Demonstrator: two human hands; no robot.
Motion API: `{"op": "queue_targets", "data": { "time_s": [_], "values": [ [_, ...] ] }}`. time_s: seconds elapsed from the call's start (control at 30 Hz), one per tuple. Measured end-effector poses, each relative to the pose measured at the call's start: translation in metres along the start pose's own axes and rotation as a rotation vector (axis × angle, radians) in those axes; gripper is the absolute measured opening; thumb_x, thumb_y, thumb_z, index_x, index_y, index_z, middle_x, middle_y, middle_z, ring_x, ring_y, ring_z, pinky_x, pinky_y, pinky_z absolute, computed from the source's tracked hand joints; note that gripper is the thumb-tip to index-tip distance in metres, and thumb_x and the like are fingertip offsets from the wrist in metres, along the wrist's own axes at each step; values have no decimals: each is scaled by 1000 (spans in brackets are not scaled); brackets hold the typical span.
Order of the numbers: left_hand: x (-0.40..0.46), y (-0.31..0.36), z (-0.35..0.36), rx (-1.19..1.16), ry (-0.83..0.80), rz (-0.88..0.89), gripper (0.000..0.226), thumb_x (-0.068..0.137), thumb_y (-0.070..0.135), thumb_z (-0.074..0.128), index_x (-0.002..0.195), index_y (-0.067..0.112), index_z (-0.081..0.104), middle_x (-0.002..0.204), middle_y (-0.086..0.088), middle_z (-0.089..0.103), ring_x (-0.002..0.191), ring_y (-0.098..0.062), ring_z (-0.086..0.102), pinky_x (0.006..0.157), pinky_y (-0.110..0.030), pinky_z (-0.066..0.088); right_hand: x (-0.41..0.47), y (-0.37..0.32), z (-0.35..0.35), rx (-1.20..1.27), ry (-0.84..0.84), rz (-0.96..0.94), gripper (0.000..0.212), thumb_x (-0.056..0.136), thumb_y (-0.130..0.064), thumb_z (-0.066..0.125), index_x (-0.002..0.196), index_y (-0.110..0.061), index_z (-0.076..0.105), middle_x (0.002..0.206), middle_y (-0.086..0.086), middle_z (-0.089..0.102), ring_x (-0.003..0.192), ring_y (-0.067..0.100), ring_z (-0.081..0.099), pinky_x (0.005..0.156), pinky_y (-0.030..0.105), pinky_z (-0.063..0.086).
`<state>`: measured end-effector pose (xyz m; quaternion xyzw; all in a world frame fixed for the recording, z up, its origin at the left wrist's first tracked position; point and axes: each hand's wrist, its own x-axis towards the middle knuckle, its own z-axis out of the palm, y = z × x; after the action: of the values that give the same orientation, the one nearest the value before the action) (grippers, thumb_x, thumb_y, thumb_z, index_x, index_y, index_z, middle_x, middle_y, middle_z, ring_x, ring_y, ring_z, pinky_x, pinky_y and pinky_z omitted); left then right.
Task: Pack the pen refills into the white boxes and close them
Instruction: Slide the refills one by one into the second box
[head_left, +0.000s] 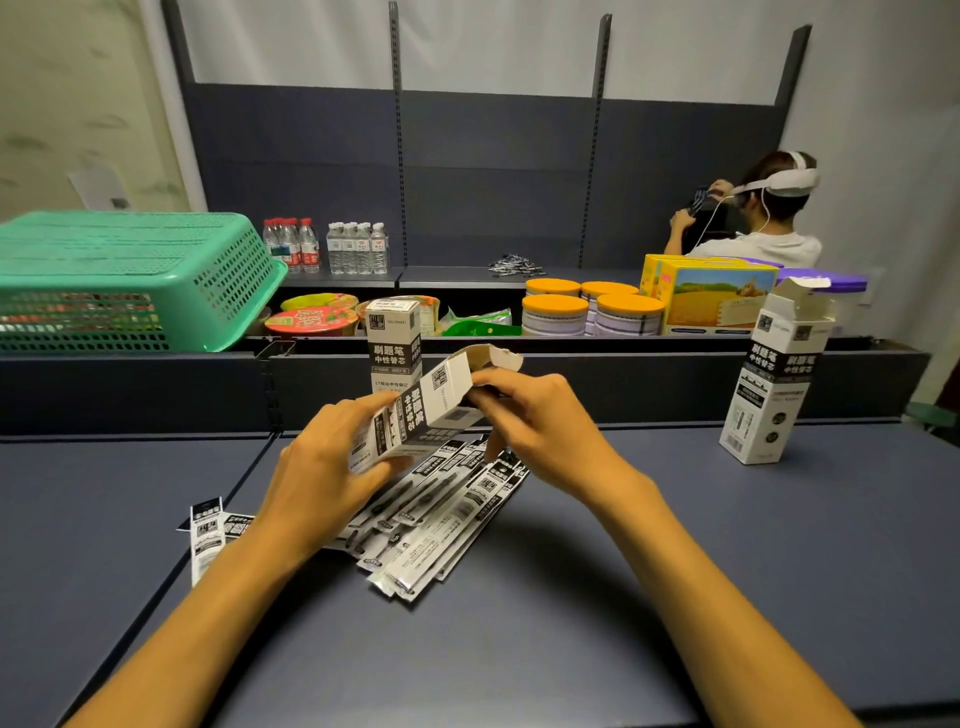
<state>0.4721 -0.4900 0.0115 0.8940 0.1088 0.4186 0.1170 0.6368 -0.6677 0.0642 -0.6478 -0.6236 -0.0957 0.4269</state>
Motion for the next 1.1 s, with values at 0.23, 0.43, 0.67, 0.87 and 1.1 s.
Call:
{"op": "queue_targets", "data": {
  "time_s": [0.23,0.43,0.67,0.87,1.1],
  "values": [
    [1,-1,0,-3,2,-5,76,74,23,82,136,35,39,114,0,62,100,-14,58,72,-42,59,-2,-4,-4,28,77,-15,30,98,-36,42,123,-25,55,113,1,68,84,14,69,66,36,59],
    [2,3,-2,-4,25,-5,75,75,26,82,134,37,38,113,0,62,100,-15,58,70,-41,58,-3,-5,-6,-63,255,-179,10,92,-17,62,101,-12,64,99,2,64,78,17,63,59,28,54],
    [2,5,-3,-4,29,-2,75,74,23,83,134,34,40,114,-2,63,99,-16,58,71,-40,59,-4,-6,-3,37,261,-125,12,93,-18,61,103,-12,64,98,-2,67,75,1,63,64,13,52],
    [2,4,-2,-5,30,-8,76,74,24,82,135,37,38,115,0,62,100,-14,58,73,-39,58,-4,2,1,-21,147,-86,32,94,-37,51,109,-15,69,103,-1,72,75,6,66,64,28,58],
    [0,3,-1,6,16,16,75,75,24,81,135,37,38,111,0,62,98,-15,58,69,-43,58,-6,-8,6,-40,-76,25,48,90,-58,44,124,-31,63,117,-11,70,65,13,66,62,38,56]
  ]
}}
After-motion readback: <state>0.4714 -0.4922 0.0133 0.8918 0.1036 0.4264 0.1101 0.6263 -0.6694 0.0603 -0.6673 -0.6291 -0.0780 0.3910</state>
